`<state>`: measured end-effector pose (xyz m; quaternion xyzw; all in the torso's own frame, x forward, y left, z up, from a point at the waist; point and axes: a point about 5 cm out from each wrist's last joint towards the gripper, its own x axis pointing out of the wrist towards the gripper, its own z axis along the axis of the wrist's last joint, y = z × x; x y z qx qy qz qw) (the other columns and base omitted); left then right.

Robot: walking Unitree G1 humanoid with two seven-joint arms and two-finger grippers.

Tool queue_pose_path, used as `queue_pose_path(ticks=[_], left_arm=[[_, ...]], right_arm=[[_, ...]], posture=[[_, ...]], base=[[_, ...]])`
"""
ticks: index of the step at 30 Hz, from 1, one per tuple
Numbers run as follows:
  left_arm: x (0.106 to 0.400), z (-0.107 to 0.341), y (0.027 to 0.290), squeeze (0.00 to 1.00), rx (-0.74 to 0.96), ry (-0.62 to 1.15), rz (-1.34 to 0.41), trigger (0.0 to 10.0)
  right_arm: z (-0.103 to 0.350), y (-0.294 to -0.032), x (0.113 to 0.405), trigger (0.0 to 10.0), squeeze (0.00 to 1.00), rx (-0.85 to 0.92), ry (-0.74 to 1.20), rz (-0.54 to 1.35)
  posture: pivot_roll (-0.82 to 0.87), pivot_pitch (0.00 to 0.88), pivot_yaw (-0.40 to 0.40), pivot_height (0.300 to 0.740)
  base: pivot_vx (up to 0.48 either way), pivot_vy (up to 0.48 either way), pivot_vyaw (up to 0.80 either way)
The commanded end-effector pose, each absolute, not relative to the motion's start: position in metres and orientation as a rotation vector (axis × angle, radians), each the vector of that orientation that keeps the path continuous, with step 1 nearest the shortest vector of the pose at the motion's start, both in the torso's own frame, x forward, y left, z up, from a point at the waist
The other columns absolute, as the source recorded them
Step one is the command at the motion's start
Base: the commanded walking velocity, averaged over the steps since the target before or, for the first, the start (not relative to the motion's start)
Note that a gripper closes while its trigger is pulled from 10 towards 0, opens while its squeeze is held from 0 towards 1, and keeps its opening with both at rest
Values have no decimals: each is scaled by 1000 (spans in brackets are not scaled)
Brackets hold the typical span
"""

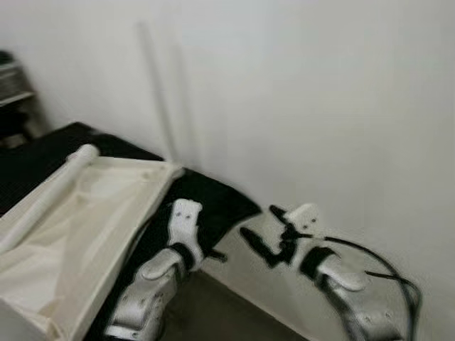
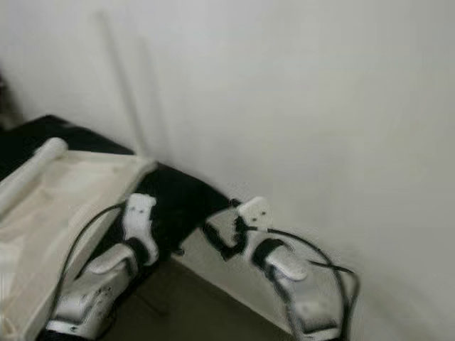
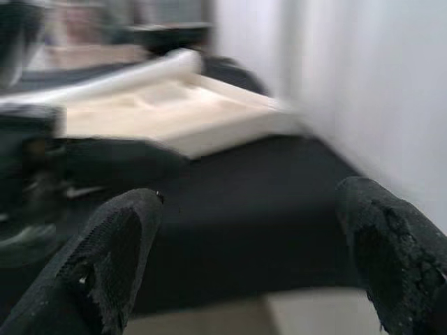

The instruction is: Building children table

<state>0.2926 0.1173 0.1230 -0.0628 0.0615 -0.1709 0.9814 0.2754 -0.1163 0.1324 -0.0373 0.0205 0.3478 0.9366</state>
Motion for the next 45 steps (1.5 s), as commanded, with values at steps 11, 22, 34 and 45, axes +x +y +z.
queue_pose_path(ticks=[11,22,34,45], left_arm=[[285,125,122,0,-79,114,-261,10000],[289,128,140,0,-112,75,-154,10000],[295,132,151,0,-81,49,-130,10000],[305,142,186,0,-43,15,-45,10000]], right_arm=[[132,-119,273,10000,0,-52,43,707],[130,-121,273,10000,0,-42,53,710],[128,-122,272,10000,0,-31,64,713],[127,-123,270,10000,0,-29,67,713]], posture=[[-99,0,37,740],[-110,0,28,740],[-115,0,28,740],[-111,0,23,740]], base=[[0,0,794],[0,0,789],[0,0,788],[0,0,788]])
